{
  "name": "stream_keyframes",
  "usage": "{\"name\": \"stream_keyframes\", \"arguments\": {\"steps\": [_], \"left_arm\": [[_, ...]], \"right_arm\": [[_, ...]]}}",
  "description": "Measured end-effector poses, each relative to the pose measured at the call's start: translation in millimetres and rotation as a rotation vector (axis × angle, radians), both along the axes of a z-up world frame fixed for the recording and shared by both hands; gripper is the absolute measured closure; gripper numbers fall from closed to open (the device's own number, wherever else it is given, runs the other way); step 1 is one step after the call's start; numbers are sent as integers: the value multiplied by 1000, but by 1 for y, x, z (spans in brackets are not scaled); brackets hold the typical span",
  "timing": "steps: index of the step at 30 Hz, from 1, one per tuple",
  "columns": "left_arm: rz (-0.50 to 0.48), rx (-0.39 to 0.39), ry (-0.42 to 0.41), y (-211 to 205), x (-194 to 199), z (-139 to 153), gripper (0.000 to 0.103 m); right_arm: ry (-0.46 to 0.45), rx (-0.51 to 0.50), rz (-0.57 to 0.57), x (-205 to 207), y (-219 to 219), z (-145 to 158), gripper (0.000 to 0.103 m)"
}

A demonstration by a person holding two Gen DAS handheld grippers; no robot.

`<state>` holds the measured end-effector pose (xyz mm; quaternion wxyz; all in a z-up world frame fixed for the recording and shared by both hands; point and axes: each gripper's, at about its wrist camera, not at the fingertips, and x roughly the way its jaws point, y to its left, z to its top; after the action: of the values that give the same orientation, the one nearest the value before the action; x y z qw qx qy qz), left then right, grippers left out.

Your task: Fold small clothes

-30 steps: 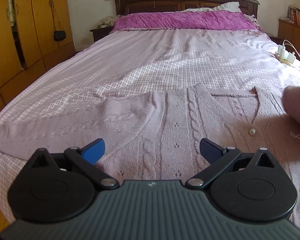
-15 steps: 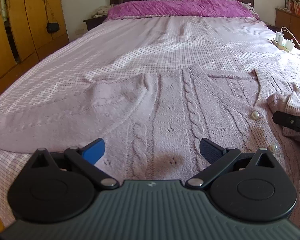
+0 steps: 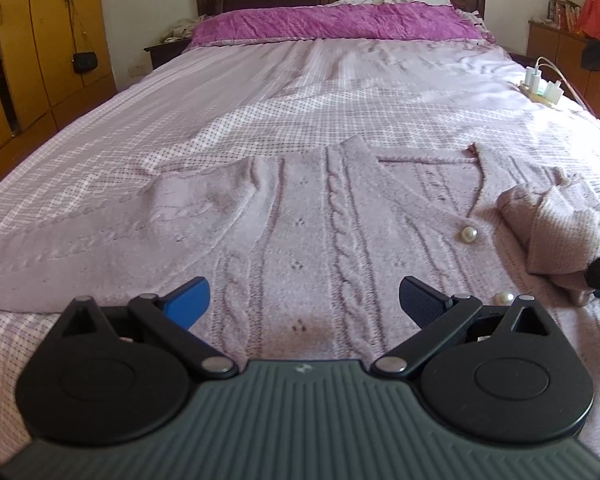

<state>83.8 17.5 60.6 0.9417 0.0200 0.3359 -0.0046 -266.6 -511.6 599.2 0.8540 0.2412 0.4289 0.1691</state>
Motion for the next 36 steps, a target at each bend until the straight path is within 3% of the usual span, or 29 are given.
{"name": "stream_keyframes", "arguments": {"steps": [12,24,30,32,34,36], "left_arm": [[-88,-100,2,-26,5,13,0],[-322,-176,9,-89,-6,18,2],[-402,-104,-9,-119,-14,6,26],[-417,-76,-24,-128,-14,3,29],[-435,-66,-43,-132,-13,0,43],[-475,-78,-27,-136,-9,-1,80]], "right_arm": [[-81,-51,-105,-28,-51,24,17],[-37,21,-250,-7,-58,-1,17],[-5,38,-263,-6,-60,-13,17],[-4,37,-262,-7,-60,-15,17],[-7,29,-258,-8,-58,-17,17],[-8,24,-255,-8,-57,-18,17]]}}
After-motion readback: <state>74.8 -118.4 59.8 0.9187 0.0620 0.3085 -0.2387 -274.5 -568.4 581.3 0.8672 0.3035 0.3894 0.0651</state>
